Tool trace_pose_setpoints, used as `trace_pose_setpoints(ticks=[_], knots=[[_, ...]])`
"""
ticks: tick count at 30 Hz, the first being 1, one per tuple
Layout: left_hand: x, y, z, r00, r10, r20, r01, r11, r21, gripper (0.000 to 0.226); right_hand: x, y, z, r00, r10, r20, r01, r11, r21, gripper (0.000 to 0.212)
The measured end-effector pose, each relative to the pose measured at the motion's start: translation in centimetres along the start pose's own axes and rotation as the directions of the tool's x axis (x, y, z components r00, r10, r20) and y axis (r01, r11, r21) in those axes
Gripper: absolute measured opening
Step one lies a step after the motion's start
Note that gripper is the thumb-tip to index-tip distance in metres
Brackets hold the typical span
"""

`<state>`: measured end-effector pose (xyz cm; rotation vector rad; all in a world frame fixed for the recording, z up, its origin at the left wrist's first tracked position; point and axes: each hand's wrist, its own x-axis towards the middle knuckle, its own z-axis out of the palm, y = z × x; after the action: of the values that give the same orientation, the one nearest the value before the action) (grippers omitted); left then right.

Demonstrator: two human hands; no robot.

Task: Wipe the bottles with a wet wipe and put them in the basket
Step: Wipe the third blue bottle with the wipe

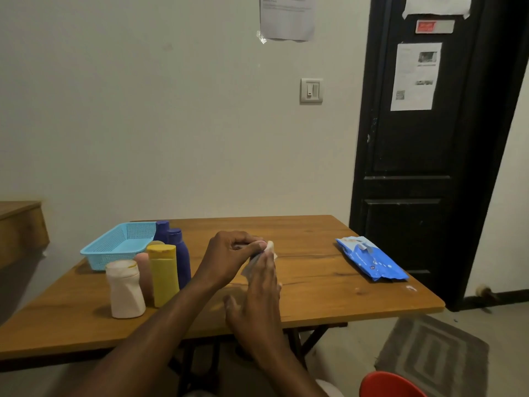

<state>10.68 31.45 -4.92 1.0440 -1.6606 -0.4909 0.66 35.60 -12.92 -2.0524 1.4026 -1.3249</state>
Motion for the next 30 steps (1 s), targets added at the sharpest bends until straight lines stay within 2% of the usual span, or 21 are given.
trace_pose_setpoints(ticks=[4,6,8,11,15,18,21,24,27,30], knots=[[-0.1,0.0,-0.2,1.000,-0.006,0.001,0.006,1.000,0.025,0.012,1.2,-0.7,-0.3,1.000,-0.008,0.014,0.009,0.998,-0.055,0.109],[0.0,0.1,-0.2,1.000,-0.008,0.015,0.008,1.000,-0.002,0.011,2.3,-0.1,-0.8,0.999,0.037,-0.003,-0.037,0.999,0.035,0.105],[0.0,0.3,-0.1,1.000,-0.013,0.020,0.013,1.000,0.019,0.011,3.3,0.9,-1.5,0.988,0.152,0.023,-0.154,0.974,0.166,0.086],[-0.2,0.1,0.1,1.000,-0.011,-0.006,0.011,0.998,0.056,0.014,3.3,2.5,-1.7,0.971,0.211,0.110,-0.228,0.959,0.169,0.067],[-0.5,-0.1,0.5,0.999,0.005,-0.045,0.000,0.995,0.097,0.018,1.5,3.5,-1.1,0.962,0.237,0.135,-0.252,0.963,0.101,0.062],[-0.8,-0.3,0.6,0.999,-0.018,-0.045,0.022,0.996,0.086,0.026,0.9,3.2,-1.0,0.961,0.254,0.107,-0.268,0.953,0.144,0.074],[-0.9,-0.4,0.6,0.999,-0.036,-0.036,0.038,0.998,0.048,0.034,0.9,1.9,-1.7,0.984,0.169,0.055,-0.176,0.969,0.172,0.089],[-0.9,-0.3,0.8,0.998,-0.058,-0.034,0.059,0.998,0.024,0.056,1.7,1.1,-2.9,0.998,0.058,0.008,-0.058,0.986,0.158,0.088],[-0.9,-0.5,0.7,0.993,-0.103,-0.049,0.102,0.995,-0.023,0.085,2.8,0.7,-4.8,1.000,0.007,0.003,-0.008,0.985,0.171,0.078],[-0.9,-1.0,0.5,0.991,-0.124,-0.056,0.119,0.990,-0.081,0.095,3.8,0.8,-6.9,0.999,-0.003,-0.043,0.011,0.982,0.190,0.056]])
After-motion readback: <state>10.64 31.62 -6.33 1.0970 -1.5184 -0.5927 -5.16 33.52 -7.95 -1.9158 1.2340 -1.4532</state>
